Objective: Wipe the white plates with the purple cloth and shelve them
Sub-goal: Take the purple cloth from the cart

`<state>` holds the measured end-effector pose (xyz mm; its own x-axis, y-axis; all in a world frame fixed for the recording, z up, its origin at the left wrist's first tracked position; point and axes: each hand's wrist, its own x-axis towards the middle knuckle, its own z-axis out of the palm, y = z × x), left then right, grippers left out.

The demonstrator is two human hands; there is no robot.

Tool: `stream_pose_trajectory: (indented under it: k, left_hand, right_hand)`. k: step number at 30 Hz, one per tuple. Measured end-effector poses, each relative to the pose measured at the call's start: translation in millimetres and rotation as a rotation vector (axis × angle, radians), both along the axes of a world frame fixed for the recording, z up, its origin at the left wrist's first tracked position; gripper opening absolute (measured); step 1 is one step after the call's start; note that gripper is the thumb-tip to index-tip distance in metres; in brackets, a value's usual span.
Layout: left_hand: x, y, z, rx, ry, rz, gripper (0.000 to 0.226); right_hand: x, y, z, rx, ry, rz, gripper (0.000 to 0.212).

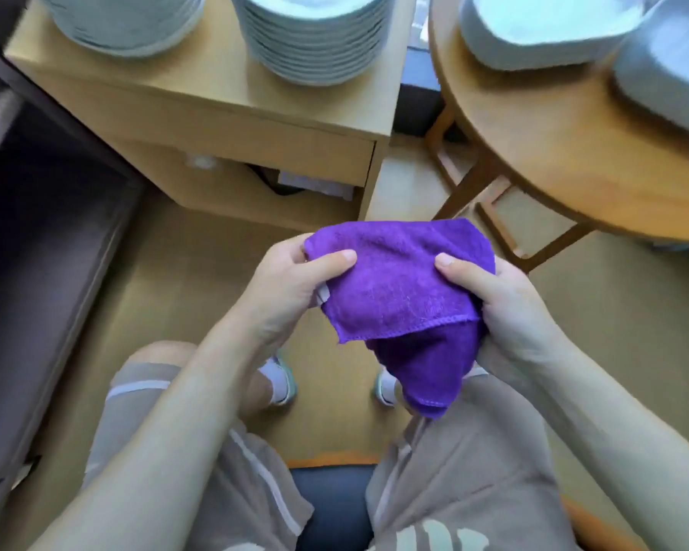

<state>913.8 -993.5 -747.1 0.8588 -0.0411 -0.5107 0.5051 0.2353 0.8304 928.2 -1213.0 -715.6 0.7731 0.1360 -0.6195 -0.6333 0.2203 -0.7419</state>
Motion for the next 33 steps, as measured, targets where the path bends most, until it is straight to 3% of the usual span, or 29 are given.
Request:
stream_pose_trajectory:
  k: [6,10,15,18,22,24,28,33]
  left_hand:
    - [-60,-3,96,0.008,-0.241,0.114,0.031]
    - [-107,0,163,-0.102,-0.282,0.086,0.020]
    - [-123,0,197,-0.228,-0.226,0.039,0.017]
    - [-109,4,190,-0.279,-0.202,0.071,0.025]
    - [-62,10,159,-0.304,-0.139,0.142,0.010]
    - [-26,15,136,-0.304,-0.085,0.135,0.019]
    - [49,20,96,-0.340,0.028,0.059,0.011]
    - [100,25,87,-0.355,0.104,0.064,0.011]
  right_hand:
    - [-46,12,76,-0.066,-0.439,-0.071,0.025]
    - [-105,13,112,-0.053,-0.542,-0.093,0.031]
    - [-125,17,135,-0.160,-0.655,-0.055,0.042]
    - [-111,17,131,-0.184,-0.676,-0.005,0.036]
    - [-72,23,105,0.014,-0.556,0.020,0.018]
    - [-46,26,80,-0.024,-0.533,0.020,0.017]
    - [10,35,33,-0.179,-0.448,-0.032,0.003]
    - [54,48,19,-0.229,-0.395,-0.098,0.013]
